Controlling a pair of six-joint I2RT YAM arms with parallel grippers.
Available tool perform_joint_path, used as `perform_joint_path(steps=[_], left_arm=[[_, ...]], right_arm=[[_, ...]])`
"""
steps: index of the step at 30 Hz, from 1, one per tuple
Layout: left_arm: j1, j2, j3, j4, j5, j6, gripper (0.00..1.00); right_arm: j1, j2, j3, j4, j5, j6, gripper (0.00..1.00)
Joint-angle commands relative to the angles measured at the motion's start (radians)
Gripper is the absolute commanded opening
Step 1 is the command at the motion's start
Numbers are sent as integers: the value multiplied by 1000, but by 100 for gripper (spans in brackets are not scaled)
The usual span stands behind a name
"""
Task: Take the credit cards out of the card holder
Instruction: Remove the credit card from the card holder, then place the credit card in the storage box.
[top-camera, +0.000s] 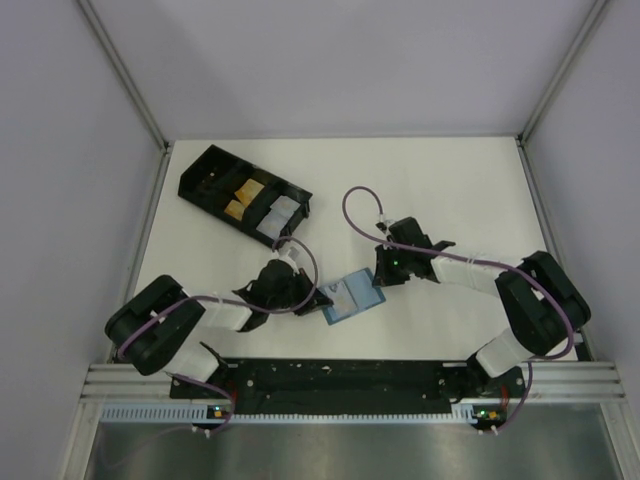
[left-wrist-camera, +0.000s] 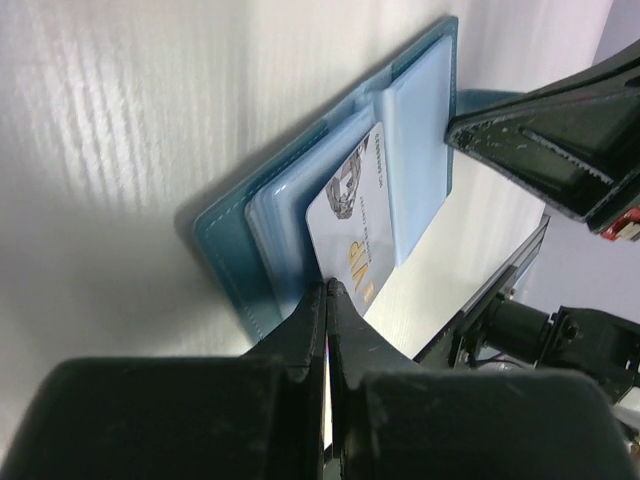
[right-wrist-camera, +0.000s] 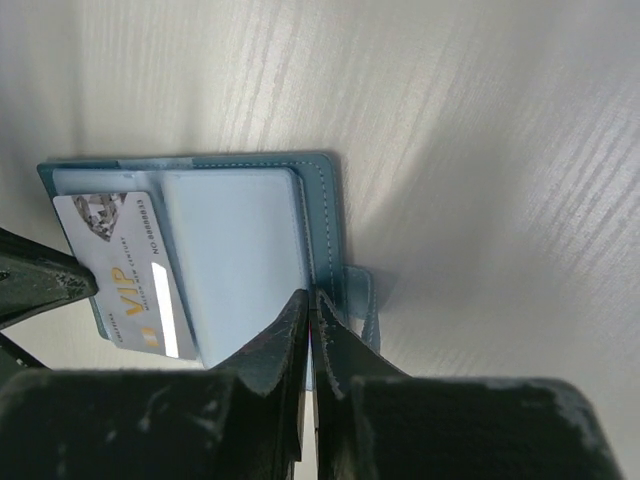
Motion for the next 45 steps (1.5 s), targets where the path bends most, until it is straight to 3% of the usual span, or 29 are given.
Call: perform_joint_path(steps=[1,7,10,17,22,27,34,39,41,45], left_arm=[[17,-62,-66,60,42,47,0],[37,-107,-118,140,81,68,0],[37,-118,-128,175,99,88,0],[38,-96,-146,347,171,114,0],[38,-64,-167,473,213,108,0],[38,-50,-167,484,216,111,0],[38,-76,-178,551,250,130,0],[38,-118,-172,524,257,166,0],[38,-132,-172,516,263,177,0],[38,-173,-166,481,270,200,0]], right_arm=[[4,-44,36,-71,61,-27,5],[4,-92,54,-71,58,-38,19],[4,-138,31,-21,3,-50,30],[5,-166,-12,153,-288,-76,57],[7,-111,-10,234,-433,-90,63],[7,-62,2,240,-491,-144,68],[7,-2,15,269,-632,-188,67],[8,-5,11,297,-736,-194,58],[7,-6,11,298,-747,-194,49],[4,-8,10,303,-763,-187,17]])
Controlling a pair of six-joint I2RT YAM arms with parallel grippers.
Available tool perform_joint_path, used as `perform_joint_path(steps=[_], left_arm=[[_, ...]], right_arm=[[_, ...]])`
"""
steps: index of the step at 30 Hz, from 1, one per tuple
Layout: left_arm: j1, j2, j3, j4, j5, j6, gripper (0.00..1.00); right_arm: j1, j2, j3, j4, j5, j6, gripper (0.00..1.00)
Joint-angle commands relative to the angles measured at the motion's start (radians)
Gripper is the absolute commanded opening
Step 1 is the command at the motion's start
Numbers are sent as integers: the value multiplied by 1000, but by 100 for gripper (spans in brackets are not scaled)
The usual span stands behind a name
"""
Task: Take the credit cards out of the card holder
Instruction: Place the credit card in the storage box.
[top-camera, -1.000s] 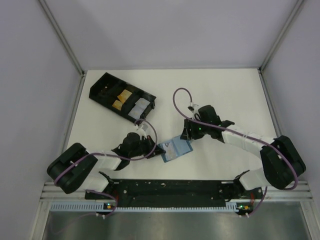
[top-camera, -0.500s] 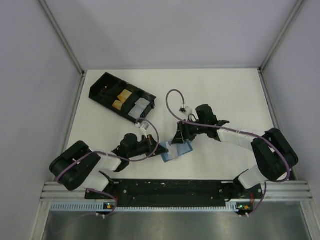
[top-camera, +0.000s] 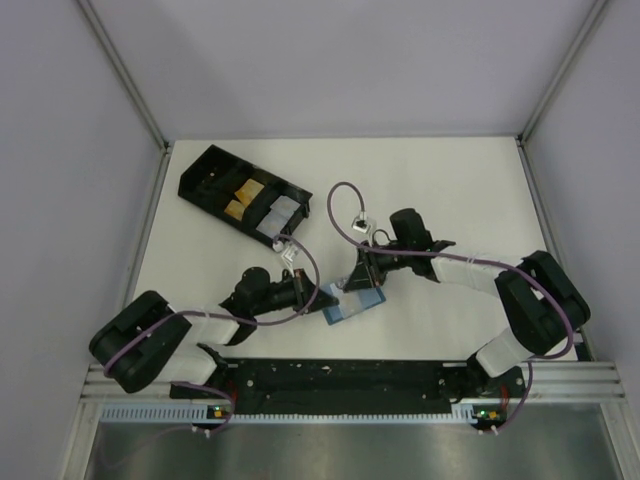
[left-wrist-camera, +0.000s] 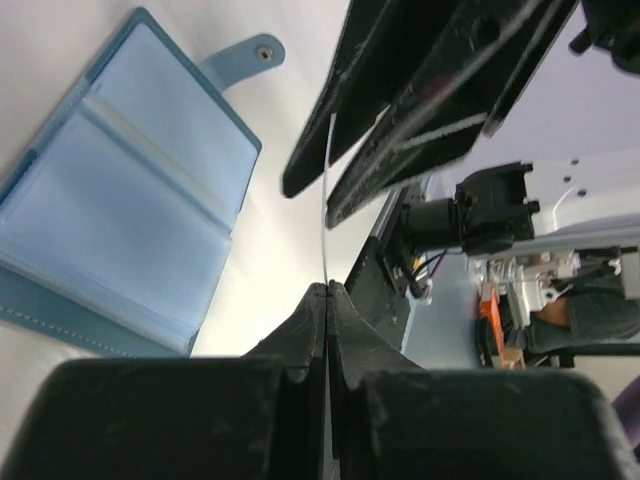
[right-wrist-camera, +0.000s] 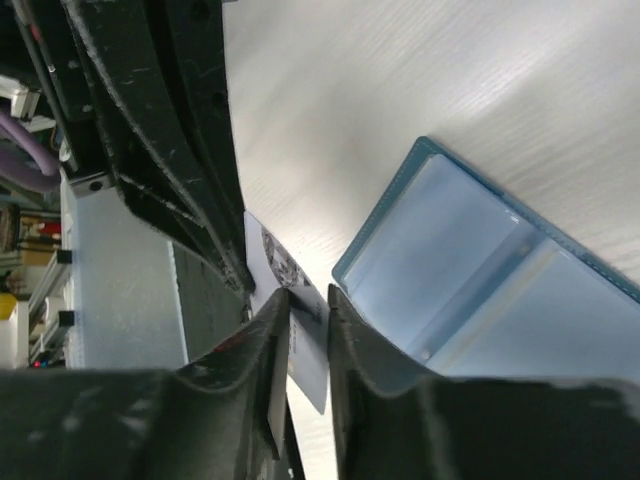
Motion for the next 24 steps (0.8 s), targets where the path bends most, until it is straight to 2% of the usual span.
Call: perform_joint_path(steps=[1,2,7,9,11,13,17,19,24], left_arm=[[7,-65,0,12,-4,58,0],[7,-82,1,-9,-10,67,0],[10,-191,9,-145,-87,109,2],[11,-252,12,-219,-136,112,14],[11,-321,18,-291,-192,109,33],[10,-393,18,-339,-248,94,55],[8,-523,15,-396,-337,38,74],[7,-568,24,-403,-357,22,77],[-6,-582,55,-400,-349,-2,77]], right_arm=[[3,-8,6,51,-97,-11,6],[0,-12,5,59,-100,-5,0],[-9,-66,-18,120,-111,58,0],[-9,-109,-37,177,-82,128,0],[-9,-153,-61,250,-17,216,0],[-9,-208,-101,336,116,328,0],[3,-333,-228,557,380,562,0],[43,-389,-288,648,503,642,0],[141,-497,-364,715,780,800,0]])
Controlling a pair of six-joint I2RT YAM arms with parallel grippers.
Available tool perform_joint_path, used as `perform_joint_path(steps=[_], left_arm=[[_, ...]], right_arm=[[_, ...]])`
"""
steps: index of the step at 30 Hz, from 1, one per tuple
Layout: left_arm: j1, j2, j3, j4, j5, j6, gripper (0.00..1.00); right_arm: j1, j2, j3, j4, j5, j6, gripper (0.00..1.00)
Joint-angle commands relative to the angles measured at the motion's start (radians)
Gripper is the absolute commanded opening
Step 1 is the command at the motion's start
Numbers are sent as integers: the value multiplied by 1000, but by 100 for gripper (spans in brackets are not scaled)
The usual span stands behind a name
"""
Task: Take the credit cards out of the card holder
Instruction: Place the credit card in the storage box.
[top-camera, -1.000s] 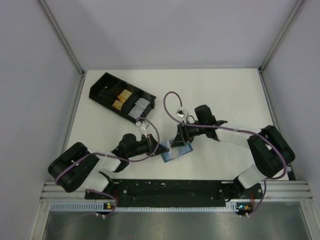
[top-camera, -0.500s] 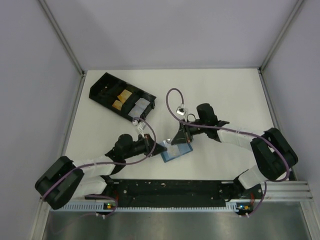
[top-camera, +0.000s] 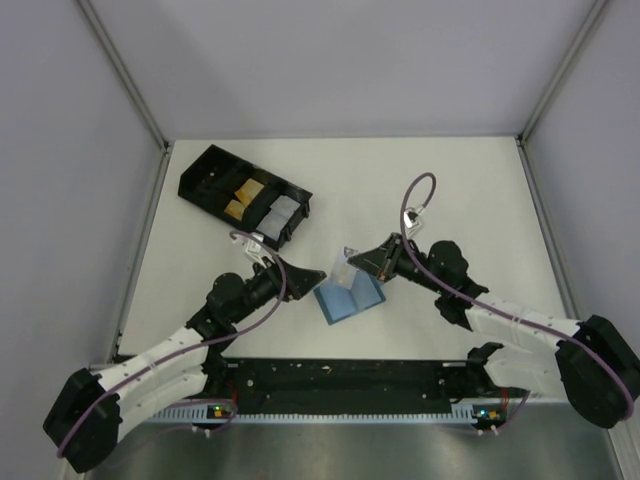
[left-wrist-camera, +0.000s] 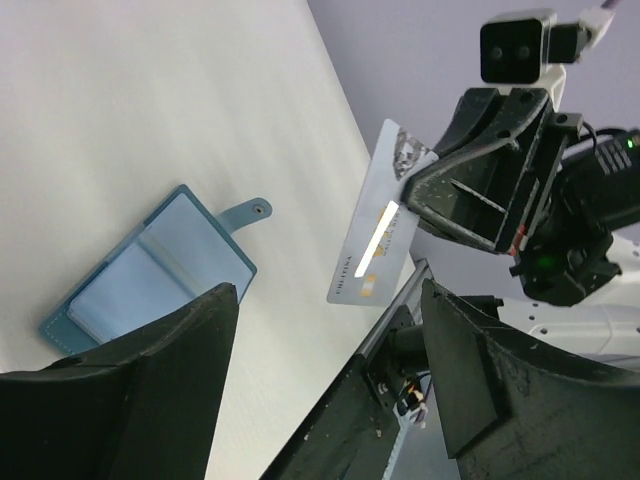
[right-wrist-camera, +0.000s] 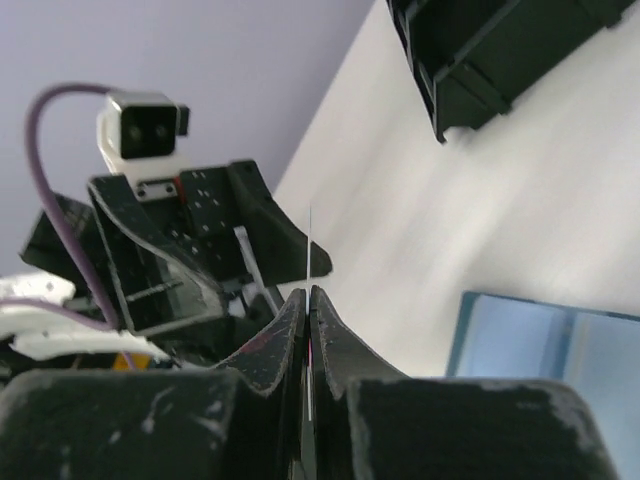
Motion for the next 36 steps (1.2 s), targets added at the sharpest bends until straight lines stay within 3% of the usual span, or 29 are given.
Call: perform_joint_path(steps=[1,8,12,15,18,19,22,24,26,30,33,36], left_arm=[[-14,1,57,13,-22,-32,77],[-31,67,99,125,40,-45,69],[-39,93,132,163,73,-22,59],[-39,107,145,168,83,-13,40],[-37,101,145,176,78,-2,5],[-39,98,146,170,79,7,0],[-39,78,151,134,69,43,0],[-31,46,146,107,67,84,0],[-1,13,174,9,115,148,0],[29,-18,284,-201,262,318,0],[30,2,390,-367,366,467,0],[30,39,482,-523,455,607,0]], right_arm=[[87,-87,-40,198,331,212,0],[187,-54,-17,247,400,247,0],[204,-24,-6,275,376,252,0],[212,-12,-2,295,353,255,0],[210,-11,-5,295,336,249,0],[212,-15,-8,293,327,243,0],[201,-44,-16,269,275,202,0],[169,-71,-6,212,200,169,10],[106,-99,4,157,89,119,25],[5,-160,88,-109,-148,-92,56],[2,-189,219,-411,-238,-352,69],[2,-194,331,-594,-307,-528,75]])
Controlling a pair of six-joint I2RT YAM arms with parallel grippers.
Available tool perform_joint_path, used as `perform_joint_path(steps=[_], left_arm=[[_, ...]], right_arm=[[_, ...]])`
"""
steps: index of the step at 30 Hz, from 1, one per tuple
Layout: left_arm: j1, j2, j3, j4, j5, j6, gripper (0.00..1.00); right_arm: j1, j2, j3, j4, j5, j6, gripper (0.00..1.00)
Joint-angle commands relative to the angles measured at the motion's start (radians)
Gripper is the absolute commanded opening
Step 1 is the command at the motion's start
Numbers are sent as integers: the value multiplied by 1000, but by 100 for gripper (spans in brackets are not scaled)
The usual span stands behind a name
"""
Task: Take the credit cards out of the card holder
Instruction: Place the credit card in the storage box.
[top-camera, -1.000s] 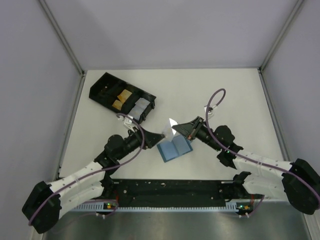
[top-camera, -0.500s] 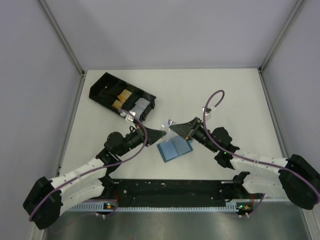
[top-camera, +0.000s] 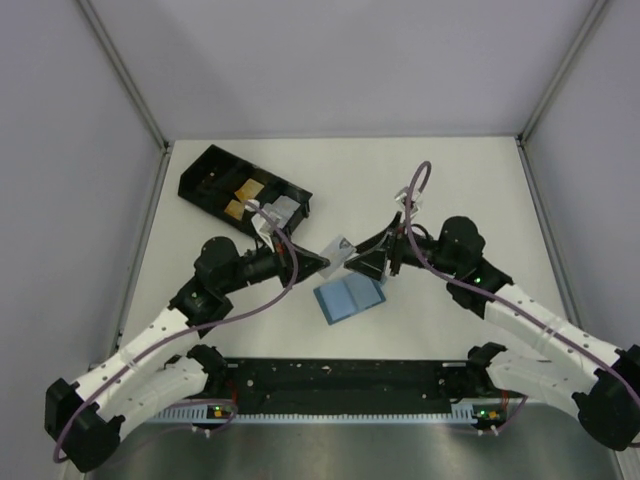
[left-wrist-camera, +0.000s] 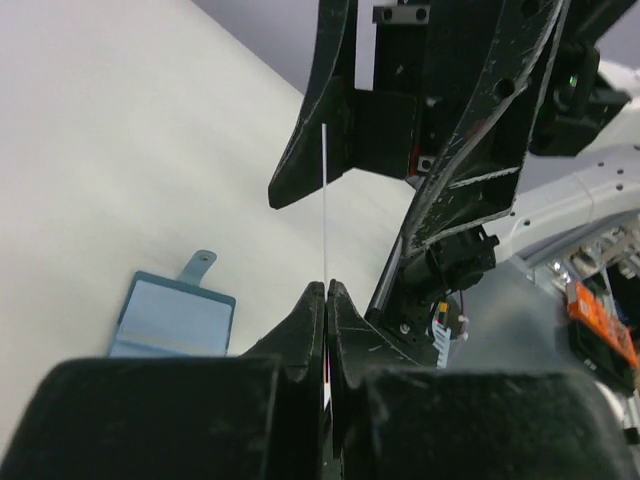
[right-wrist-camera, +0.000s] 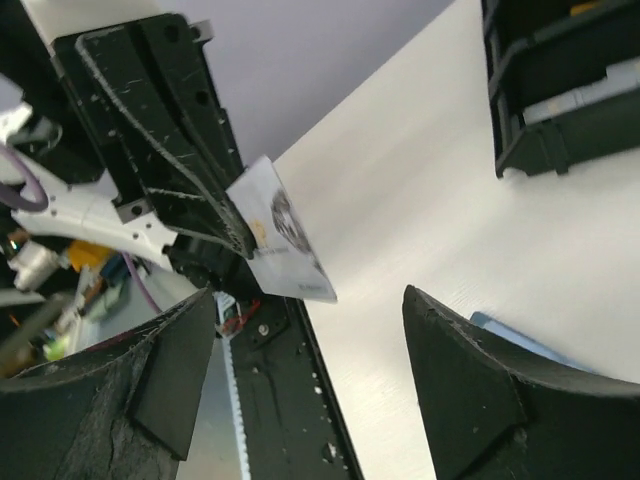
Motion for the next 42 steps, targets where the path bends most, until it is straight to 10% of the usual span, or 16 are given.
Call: perform_joint_path(steps=[1,14,26,30,37,42], left_arm=[[3,38,150,-255,198,279,0],[1,118,344,-567,380,532,0],[1,147,395,-660,408,591,0],[1,140,398,-674,370,617,0],[20,25,341,-605,-204,496,75],[38,-110,284,-519,-777,457,88]], right_arm=[[-3,-34,175,-359,-197,-383,75],[-1,44,284,-430,-444,-488,59],[45,130,337,-456,-503,-516,2],[45,132,337,-458,-489,-525,0],[43,198,350,-414,-308,-380,0],[43,297,361,-298,-19,-122,0]])
